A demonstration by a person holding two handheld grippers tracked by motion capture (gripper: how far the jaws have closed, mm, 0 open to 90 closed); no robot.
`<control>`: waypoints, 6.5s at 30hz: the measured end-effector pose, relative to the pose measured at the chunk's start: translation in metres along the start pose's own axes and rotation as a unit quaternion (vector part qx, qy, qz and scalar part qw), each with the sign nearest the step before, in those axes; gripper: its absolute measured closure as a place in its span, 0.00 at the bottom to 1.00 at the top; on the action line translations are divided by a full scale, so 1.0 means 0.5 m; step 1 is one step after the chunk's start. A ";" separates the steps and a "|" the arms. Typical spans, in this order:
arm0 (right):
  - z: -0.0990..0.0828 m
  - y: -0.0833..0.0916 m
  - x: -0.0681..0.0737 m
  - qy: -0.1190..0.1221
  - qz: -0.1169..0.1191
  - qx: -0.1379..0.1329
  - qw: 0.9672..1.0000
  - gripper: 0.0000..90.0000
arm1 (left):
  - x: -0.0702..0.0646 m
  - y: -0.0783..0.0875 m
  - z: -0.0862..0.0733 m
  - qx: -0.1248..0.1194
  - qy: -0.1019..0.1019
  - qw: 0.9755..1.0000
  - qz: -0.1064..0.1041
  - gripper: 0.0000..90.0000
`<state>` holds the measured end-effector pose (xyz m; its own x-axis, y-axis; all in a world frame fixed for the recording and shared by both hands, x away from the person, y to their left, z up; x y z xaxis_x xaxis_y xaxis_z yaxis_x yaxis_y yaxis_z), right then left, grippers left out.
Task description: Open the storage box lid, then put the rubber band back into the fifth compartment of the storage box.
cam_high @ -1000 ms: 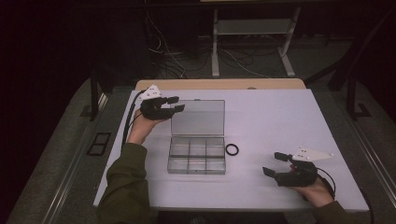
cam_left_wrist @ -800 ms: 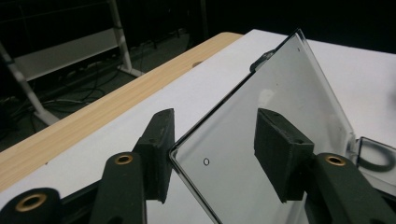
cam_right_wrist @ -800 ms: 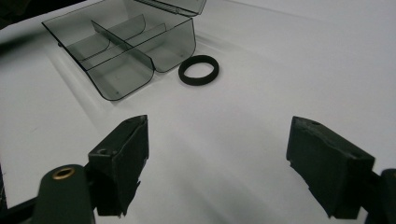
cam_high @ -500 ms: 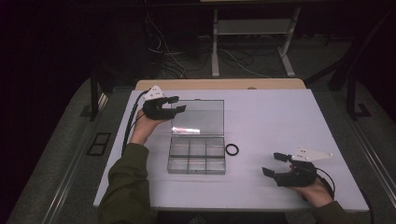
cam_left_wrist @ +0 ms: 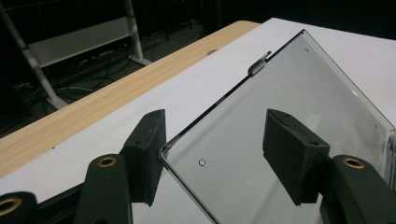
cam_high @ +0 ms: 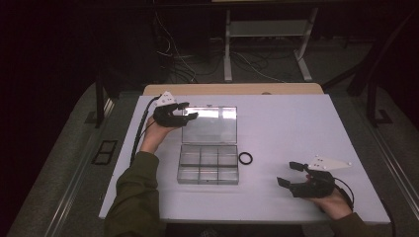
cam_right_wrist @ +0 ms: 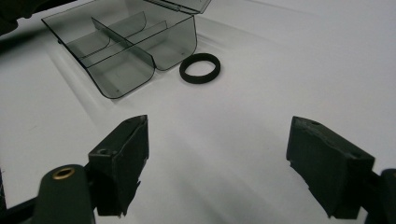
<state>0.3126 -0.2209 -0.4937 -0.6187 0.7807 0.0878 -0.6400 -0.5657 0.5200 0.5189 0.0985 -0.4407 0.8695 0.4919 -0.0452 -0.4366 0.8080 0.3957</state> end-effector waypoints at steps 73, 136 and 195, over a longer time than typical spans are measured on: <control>0.001 0.003 -0.001 0.003 0.000 -0.002 1.000 0.23 | -0.001 -0.070 -0.085 0.077 0.068 0.995 -0.017 0.28; 0.002 0.005 -0.003 0.000 0.002 -0.003 1.000 0.23 | -0.258 0.145 -0.137 0.023 0.067 0.997 -0.006 0.00; 0.107 -0.101 0.009 0.014 0.029 0.023 0.999 0.22 | -0.310 0.151 -0.176 0.034 0.060 0.997 -0.025 0.00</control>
<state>0.3664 -0.1748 -0.4742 -0.6673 0.7386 0.0960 -0.5811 -0.5969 0.5533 0.3306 0.1117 -0.4845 0.8539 0.4906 -0.1740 -0.3739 0.8106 0.4507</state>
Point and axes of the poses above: each handheld gripper's, and its own axes: y roughly backward along the jaws, z roughly out of its top, x roughly to its left, the point moved 10 cm from there along -y, roughly forward along the jaws, and after that the axes turned 8 degrees about -z, right-handed, at the moved point
